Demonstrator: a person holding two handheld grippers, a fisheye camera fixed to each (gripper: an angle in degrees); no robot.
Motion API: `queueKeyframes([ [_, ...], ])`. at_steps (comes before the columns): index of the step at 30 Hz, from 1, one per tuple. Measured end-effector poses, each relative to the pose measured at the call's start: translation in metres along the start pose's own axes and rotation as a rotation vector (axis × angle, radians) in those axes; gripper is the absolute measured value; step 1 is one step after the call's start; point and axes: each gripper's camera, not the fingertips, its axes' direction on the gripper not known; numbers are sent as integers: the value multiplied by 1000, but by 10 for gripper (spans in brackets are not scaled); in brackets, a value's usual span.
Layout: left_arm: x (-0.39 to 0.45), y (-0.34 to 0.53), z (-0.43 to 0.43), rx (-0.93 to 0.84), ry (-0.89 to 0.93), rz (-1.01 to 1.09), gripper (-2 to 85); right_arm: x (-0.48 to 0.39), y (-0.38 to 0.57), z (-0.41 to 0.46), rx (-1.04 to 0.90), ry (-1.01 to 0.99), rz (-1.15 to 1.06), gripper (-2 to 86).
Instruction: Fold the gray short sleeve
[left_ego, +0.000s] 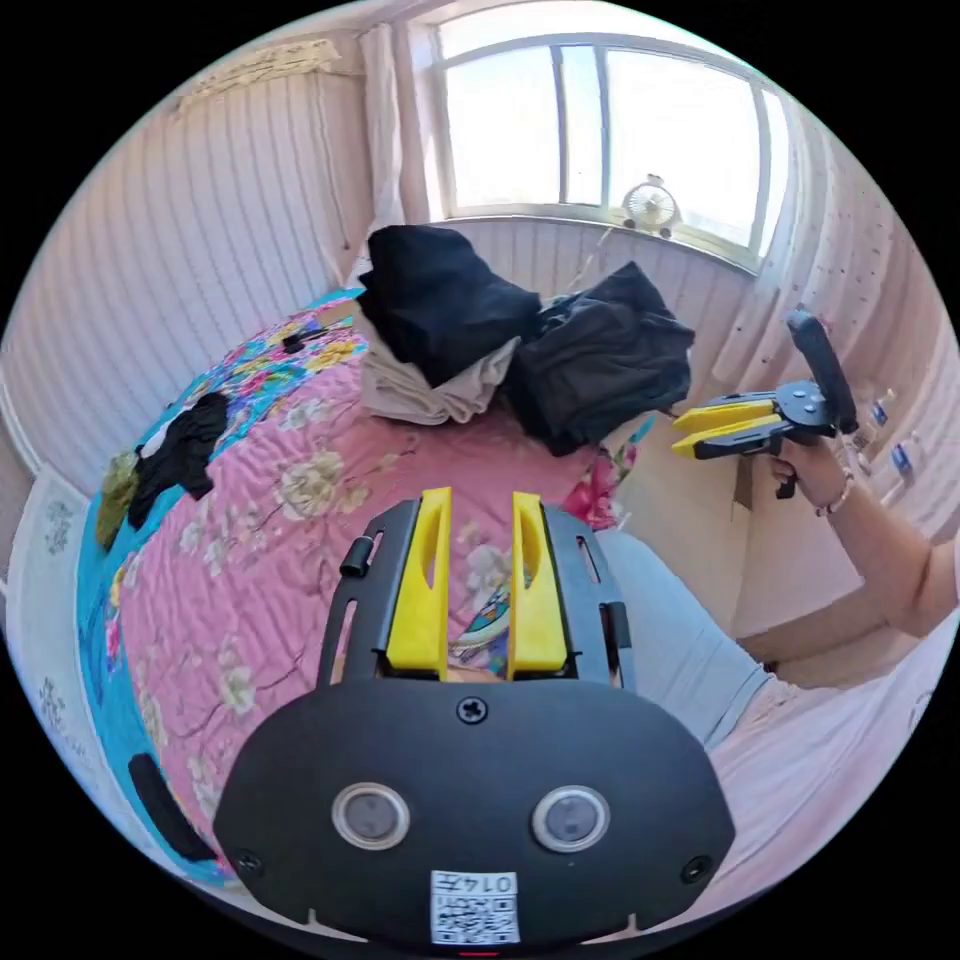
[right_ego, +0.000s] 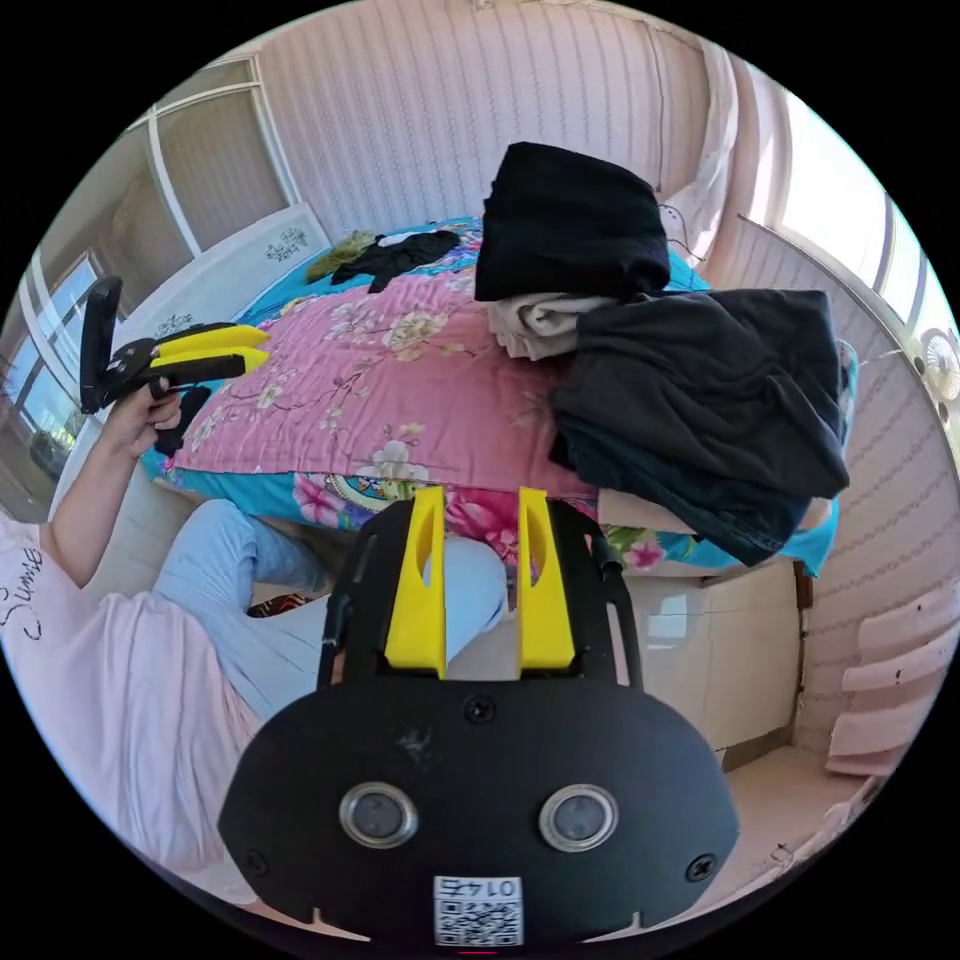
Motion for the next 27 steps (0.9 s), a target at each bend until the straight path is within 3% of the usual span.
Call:
queueKeyframes([
  [9, 91, -118, 154, 9, 164, 112, 111, 91, 37, -45, 113, 233, 100, 136],
  [18, 130, -186, 289, -180, 117, 60, 109, 142, 10, -46, 130, 373, 92, 129],
  [24, 146, -198, 330, -243, 135, 54, 86, 173, -9, -7, 22, 361, 112, 66],
  [27, 145, -195, 335, -228, 153, 31, 83, 183, -3, -4, 56, 347, 135, 56],
])
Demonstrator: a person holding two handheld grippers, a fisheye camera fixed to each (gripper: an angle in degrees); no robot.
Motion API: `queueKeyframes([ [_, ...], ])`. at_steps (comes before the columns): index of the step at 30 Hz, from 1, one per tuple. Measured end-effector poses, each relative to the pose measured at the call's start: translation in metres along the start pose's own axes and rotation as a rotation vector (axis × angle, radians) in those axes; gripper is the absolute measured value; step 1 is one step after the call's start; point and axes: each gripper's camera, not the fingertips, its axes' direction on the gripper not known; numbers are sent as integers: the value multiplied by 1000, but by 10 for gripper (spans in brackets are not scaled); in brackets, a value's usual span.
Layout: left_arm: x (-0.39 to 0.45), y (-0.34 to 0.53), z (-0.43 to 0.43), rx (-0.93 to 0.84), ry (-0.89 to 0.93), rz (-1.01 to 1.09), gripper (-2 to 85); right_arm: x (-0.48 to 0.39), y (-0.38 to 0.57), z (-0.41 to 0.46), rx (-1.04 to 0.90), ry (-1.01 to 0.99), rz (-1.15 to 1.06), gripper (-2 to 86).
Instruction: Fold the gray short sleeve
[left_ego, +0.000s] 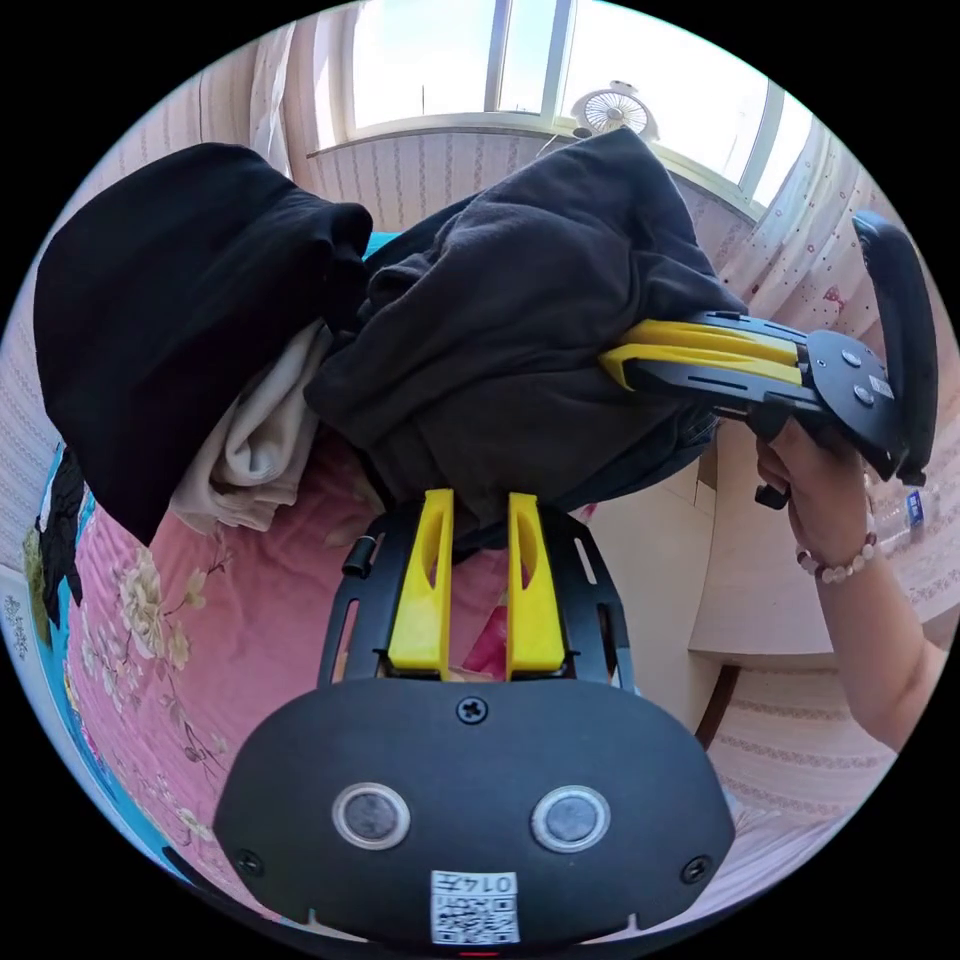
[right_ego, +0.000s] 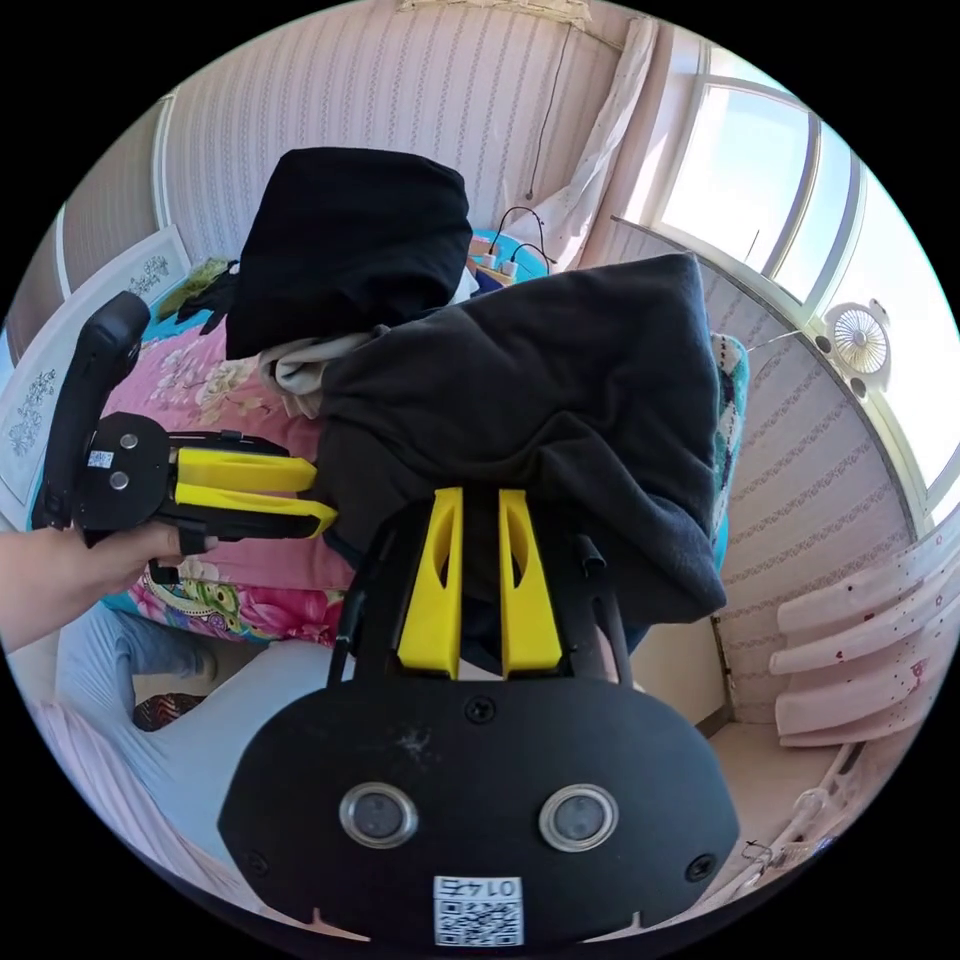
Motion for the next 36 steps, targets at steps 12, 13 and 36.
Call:
queueKeyframes([
  [12, 4, 30, -57, 80, 21, 38, 9, -4, 2, -41, 70, -50, -21, 2],
  [13, 3, 33, -64, 90, 31, 40, 8, -7, 2, -55, 101, -52, -26, 1],
  [36, -205, 397, -499, 452, -319, -249, -7, -355, -200, -167, 510, -867, -443, -1],
])
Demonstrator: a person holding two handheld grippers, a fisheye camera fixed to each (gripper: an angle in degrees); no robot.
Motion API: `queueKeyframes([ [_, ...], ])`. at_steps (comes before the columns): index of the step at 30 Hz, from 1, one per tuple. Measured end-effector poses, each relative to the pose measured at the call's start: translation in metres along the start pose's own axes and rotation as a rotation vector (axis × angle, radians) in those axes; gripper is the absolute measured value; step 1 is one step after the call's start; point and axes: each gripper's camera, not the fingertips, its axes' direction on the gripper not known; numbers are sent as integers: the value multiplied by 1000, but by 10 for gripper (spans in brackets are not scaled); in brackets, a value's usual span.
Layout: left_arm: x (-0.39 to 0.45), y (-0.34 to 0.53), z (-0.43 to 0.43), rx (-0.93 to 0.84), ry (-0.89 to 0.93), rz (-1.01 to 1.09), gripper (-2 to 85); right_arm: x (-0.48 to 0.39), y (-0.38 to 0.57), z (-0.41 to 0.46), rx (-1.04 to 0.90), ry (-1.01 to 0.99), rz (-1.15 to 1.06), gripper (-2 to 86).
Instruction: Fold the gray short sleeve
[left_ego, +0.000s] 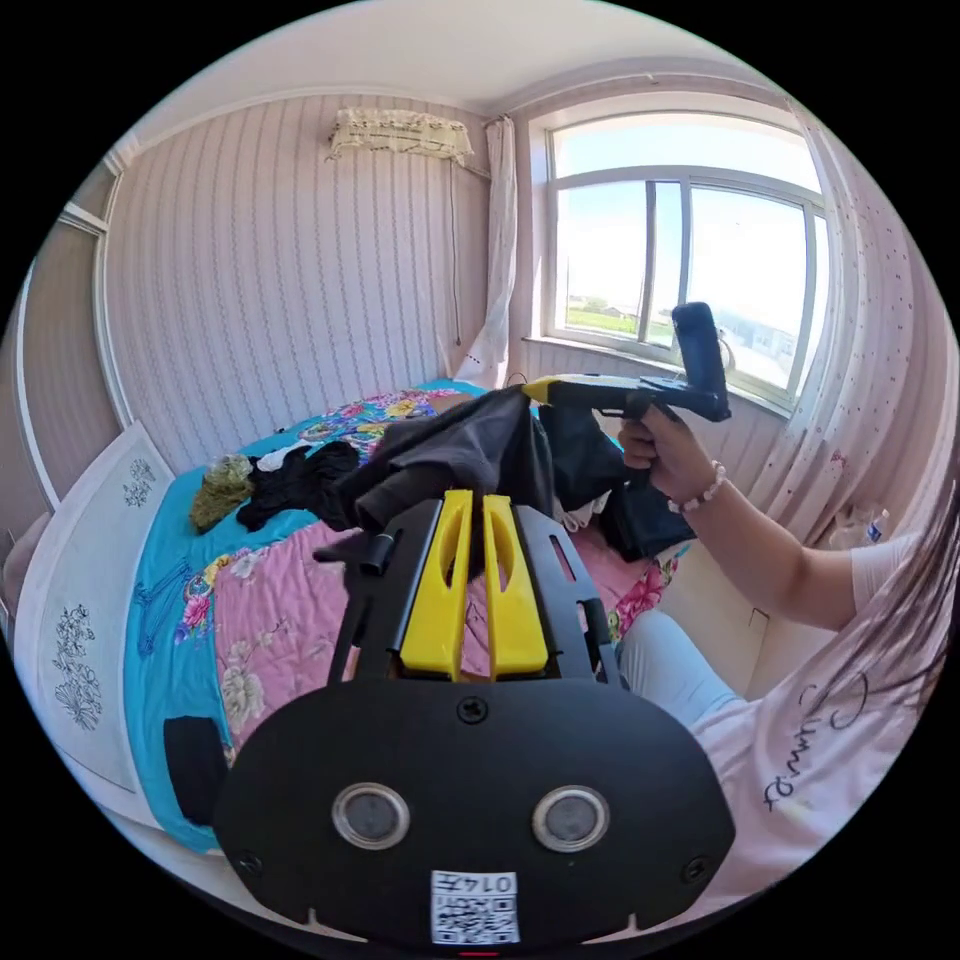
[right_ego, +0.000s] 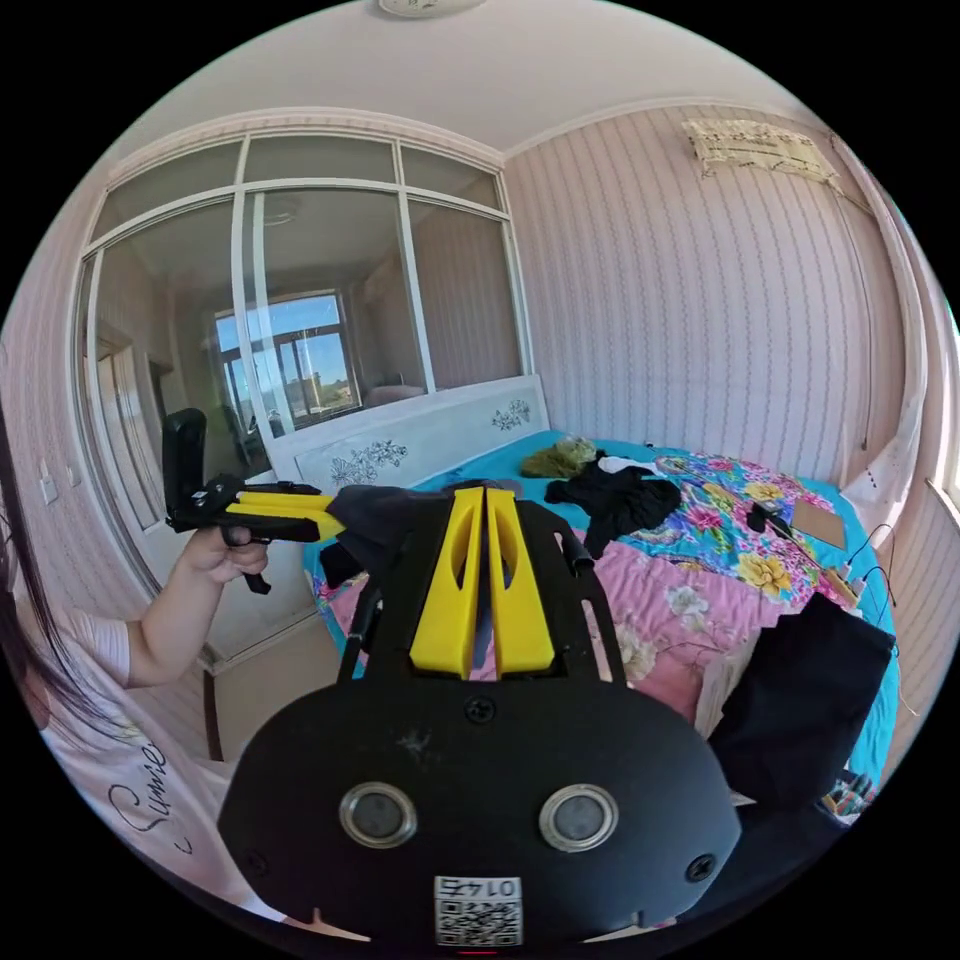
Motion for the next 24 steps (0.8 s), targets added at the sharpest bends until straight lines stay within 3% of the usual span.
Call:
queueKeyframes([
  [3, -16, 43, 17, -85, 48, -6, -1, 7, 10, 63, -107, -50, 31, -1],
  [6, -25, 104, 77, -197, 166, -96, 19, 28, 63, 135, -334, -14, 85, 0],
  [11, -43, 221, 163, -447, 358, -344, 59, 81, 222, 225, -736, 41, 361, 6],
  [14, -65, 263, 150, -522, 273, -382, 59, 74, 280, 239, -808, 1, 448, 24],
  [18, -113, 299, 137, -602, 79, -460, 62, 40, 303, 265, -823, -23, 391, 76],
  [24, -146, 318, 164, -681, 35, -502, 88, -17, 298, 336, -803, -74, 259, 120],
])
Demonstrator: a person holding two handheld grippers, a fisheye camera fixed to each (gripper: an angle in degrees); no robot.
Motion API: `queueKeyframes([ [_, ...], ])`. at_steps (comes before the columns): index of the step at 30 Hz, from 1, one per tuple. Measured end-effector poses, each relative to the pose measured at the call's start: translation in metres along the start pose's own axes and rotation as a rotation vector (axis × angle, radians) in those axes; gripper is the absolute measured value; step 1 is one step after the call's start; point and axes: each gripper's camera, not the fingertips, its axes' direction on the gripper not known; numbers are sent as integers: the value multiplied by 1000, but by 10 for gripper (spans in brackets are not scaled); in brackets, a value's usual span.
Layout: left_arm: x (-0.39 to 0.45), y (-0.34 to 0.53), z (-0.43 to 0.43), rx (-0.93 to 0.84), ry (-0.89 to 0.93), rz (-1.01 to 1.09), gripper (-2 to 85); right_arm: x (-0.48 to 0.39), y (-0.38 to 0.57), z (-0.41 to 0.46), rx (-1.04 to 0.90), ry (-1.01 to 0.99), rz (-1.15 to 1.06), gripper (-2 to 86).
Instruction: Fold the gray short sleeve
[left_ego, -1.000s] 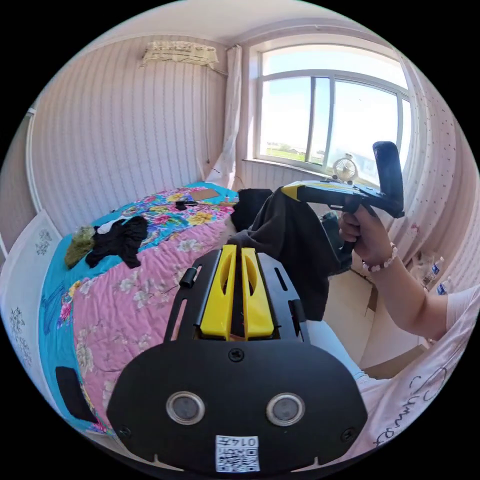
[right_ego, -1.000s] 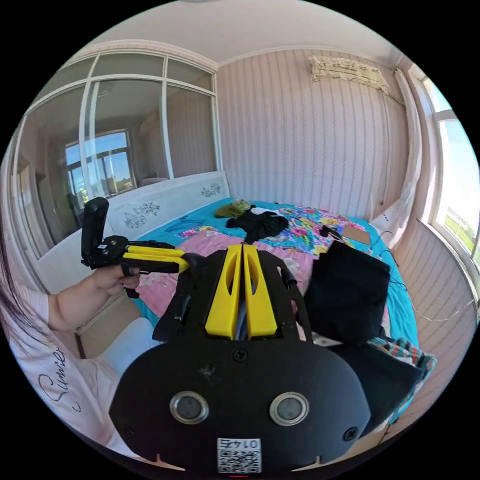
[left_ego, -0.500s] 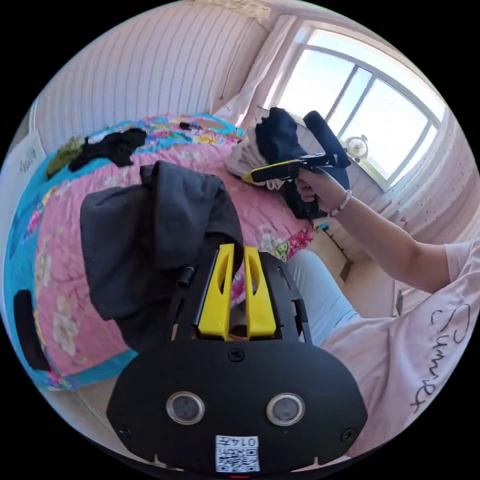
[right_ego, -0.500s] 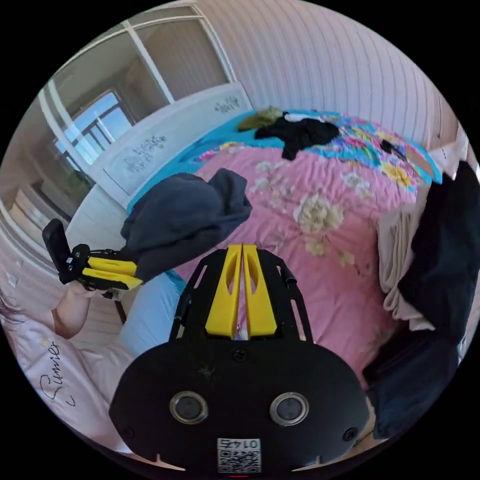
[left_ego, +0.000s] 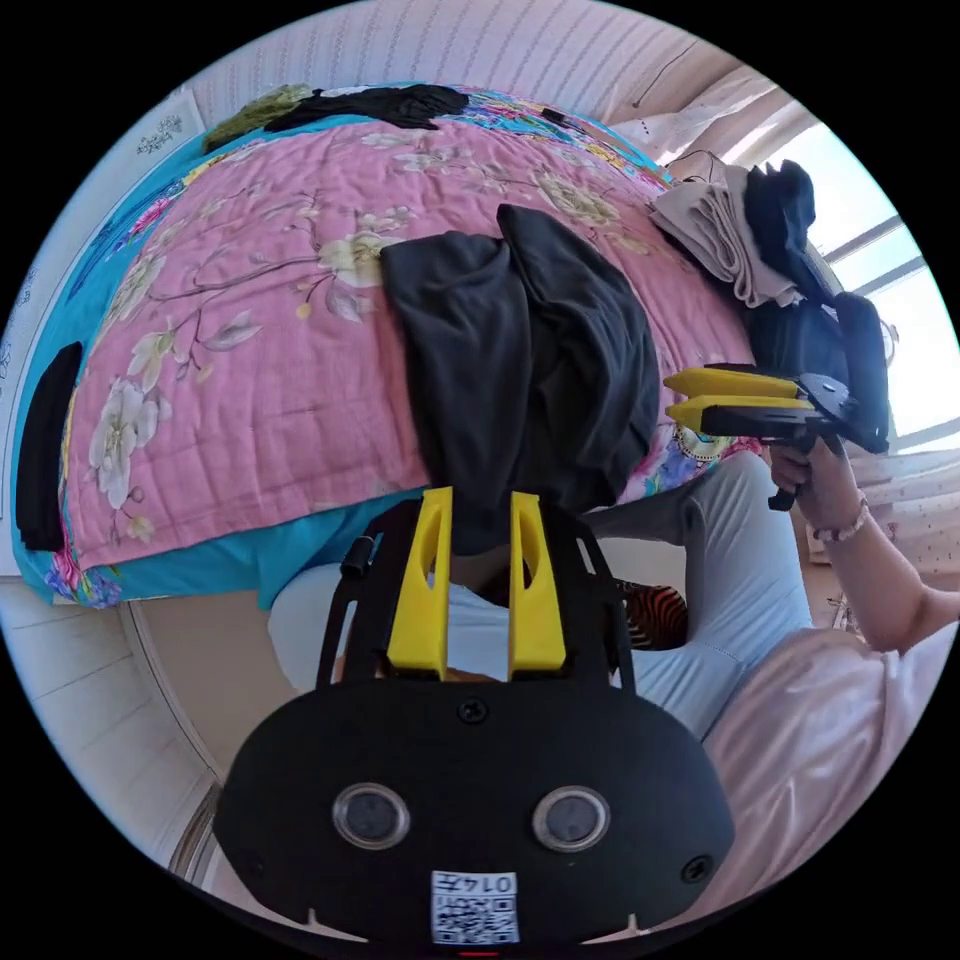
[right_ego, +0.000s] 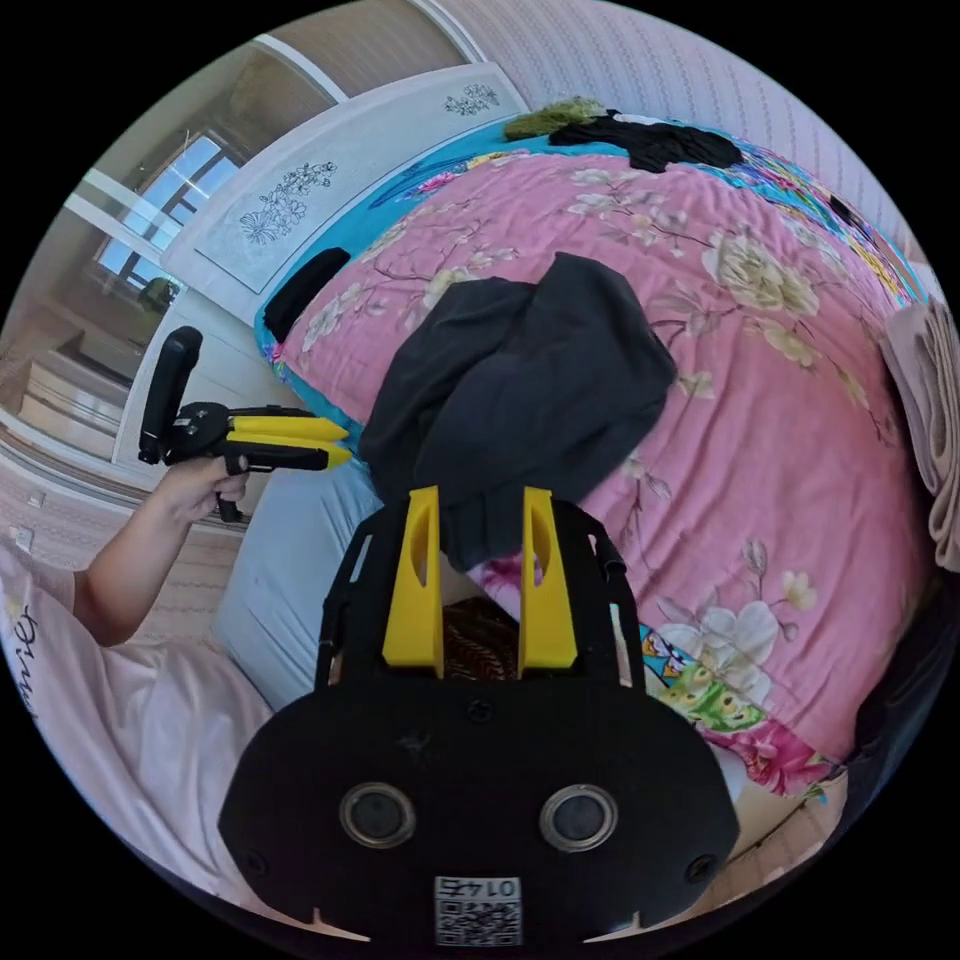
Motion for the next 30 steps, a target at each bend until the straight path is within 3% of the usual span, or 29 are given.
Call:
queueKeyframes([
  [7, -5, -20, 23, -74, -160, 76, 60, -11, -47, 72, -24, 96, -20, 94],
  [10, -8, -16, 15, -74, -168, 107, 41, -2, -51, 63, -51, -3, -5, 50],
  [14, -12, -6, -7, -56, -169, 140, 35, 1, -36, 25, 25, 10, -50, 25],
  [25, -43, 20, -72, 42, -19, 161, 14, 72, 15, -57, 163, -105, 163, 14],
  [30, -89, 20, -110, 143, 210, 77, 0, 84, 27, -71, 124, -51, 166, 12],
])
